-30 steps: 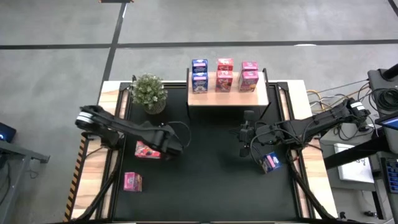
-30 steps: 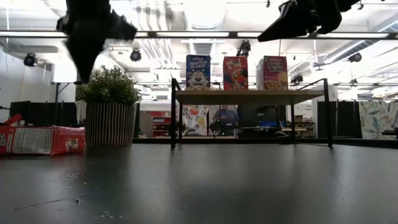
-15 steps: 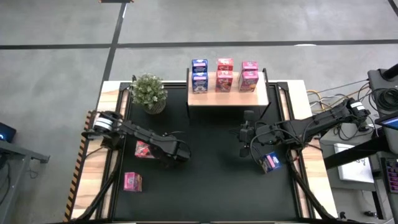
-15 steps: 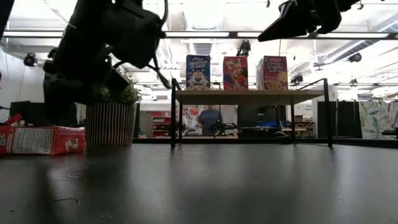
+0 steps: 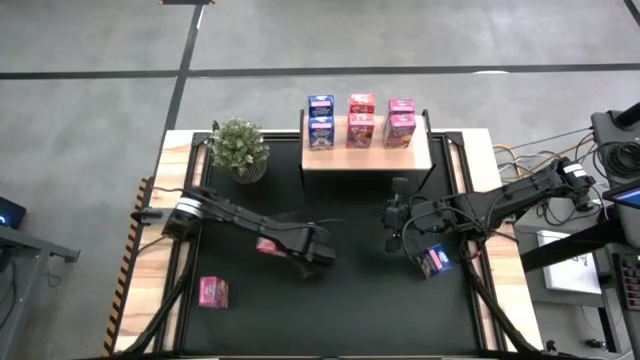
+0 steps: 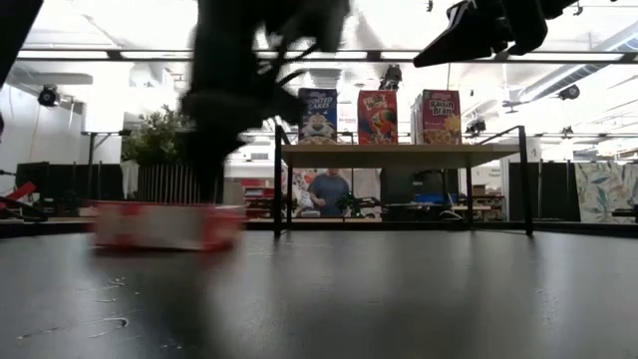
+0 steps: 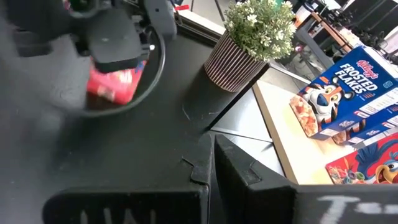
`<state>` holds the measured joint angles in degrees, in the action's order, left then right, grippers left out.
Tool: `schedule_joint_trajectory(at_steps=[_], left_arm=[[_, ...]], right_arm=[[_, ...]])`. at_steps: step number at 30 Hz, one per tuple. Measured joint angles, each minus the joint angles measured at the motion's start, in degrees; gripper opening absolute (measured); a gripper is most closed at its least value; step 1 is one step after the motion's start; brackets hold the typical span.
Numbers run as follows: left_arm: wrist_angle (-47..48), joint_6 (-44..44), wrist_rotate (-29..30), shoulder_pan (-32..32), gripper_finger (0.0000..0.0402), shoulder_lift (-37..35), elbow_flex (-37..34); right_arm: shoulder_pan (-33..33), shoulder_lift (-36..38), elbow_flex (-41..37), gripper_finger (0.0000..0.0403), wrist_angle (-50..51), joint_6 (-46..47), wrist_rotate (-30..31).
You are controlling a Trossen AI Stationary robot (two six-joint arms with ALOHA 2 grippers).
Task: Stack cereal on shelf
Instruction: Put the red cereal box on the shelf and align it with the other red cereal box on the shelf
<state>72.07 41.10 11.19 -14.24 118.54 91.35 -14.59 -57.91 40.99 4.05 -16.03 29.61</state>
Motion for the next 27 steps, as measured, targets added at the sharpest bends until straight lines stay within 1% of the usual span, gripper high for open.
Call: schedule_joint_trajectory(at_steps=[3,7,11,15,17,20,23,27], left_arm=[[-0.44,-7.5,6.02,0.37,0.0,2.23,9.01],[-1.88,-19.49,13.24,0.52,0.0,2.95,20.67],[-1.73,-32.07,14.47,0.06,0.0,2.52,27.2],[-2.04,-40.36,14.72,-0.33,0.0,1.1,28.57],[-3.31,-42.78,13.72,-0.35,0.0,0.16,26.32],[-8.61,-44.62,13.12,-0.41,0.0,-2.9,19.31],[-16.37,-45.5,13.62,-1.05,0.0,-8.75,9.17],[-27.56,-43.15,13.78,-1.6,0.0,-18.27,-7.02]], right_arm=[[0.0,0.0,0.0,0.0009,0.21,0.0,0.0],[0.0,0.06,0.0,0.0009,1.5,0.6,0.0],[0.0,0.06,0.0,0.0009,2.01,1.05,0.0],[0.0,0.07,0.0,0.0009,1.94,1.56,-0.98],[0.0,0.07,0.0,0.0009,1.52,1.6,-3.24],[0.0,0.07,0.0,0.0009,1.1,1.53,-6.86],[-0.01,0.07,0.0,0.0009,1.06,1.73,-10.11],[-0.01,-0.68,0.0,0.0009,0.47,5.35,-14.81]])
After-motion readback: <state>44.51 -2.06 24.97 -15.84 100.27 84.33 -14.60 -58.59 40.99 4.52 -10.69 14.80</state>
